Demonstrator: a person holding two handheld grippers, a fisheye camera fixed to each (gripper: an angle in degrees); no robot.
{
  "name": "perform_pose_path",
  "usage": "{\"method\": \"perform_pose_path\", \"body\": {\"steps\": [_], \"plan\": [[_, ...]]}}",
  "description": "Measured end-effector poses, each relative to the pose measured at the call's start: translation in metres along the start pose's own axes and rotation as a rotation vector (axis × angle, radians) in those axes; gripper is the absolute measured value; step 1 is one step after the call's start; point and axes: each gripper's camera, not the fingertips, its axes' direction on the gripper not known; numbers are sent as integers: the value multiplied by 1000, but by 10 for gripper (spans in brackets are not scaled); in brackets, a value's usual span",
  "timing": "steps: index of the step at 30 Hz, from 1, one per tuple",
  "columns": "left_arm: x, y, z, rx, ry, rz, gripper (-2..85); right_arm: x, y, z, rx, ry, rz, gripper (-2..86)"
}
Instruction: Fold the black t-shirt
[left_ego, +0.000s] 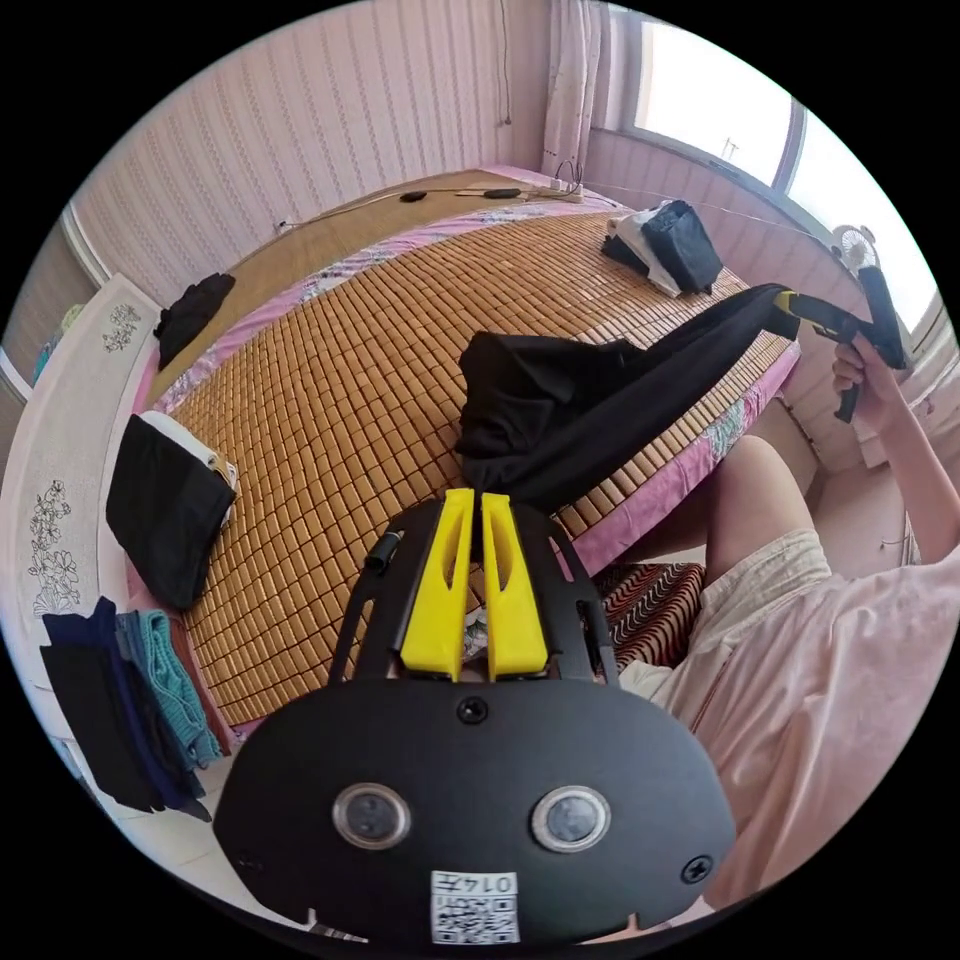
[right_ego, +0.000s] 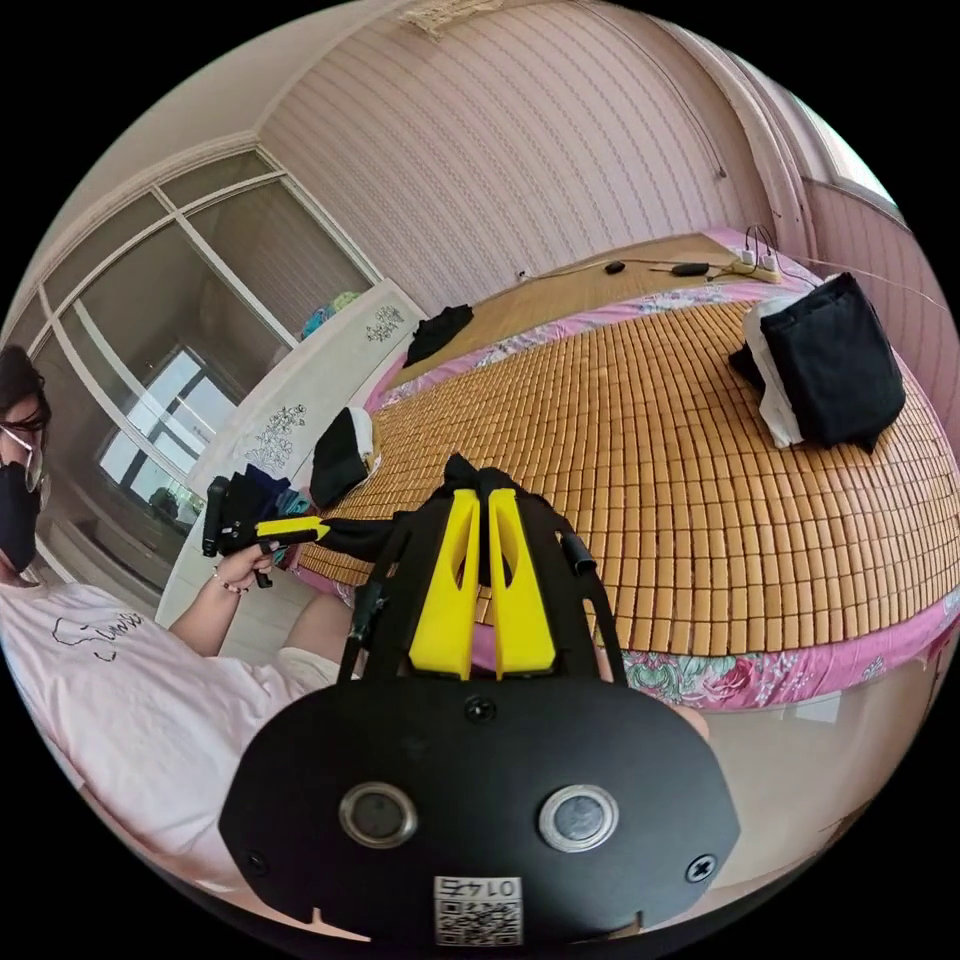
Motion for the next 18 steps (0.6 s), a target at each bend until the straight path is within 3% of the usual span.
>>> {"method": "perform_pose_path", "body": {"steps": [2, 8, 13, 15, 18], "plan": [[-7, 10, -24, 55, 12, -14, -10, -11, -1, -33, 60, -36, -18, 6], [-70, 93, -112, 518, 324, -208, -10, -49, 10, -149, 238, -316, -135, 6], [-96, 181, -212, 989, 566, -19, -10, -101, 30, -280, 423, -701, -393, 5], [-102, 205, -243, 1112, 582, 34, -10, -117, 30, -316, 476, -839, -477, 4], [-90, 228, -299, 1188, 415, 180, -10, -160, 15, -343, 425, -833, -557, 4]]}}
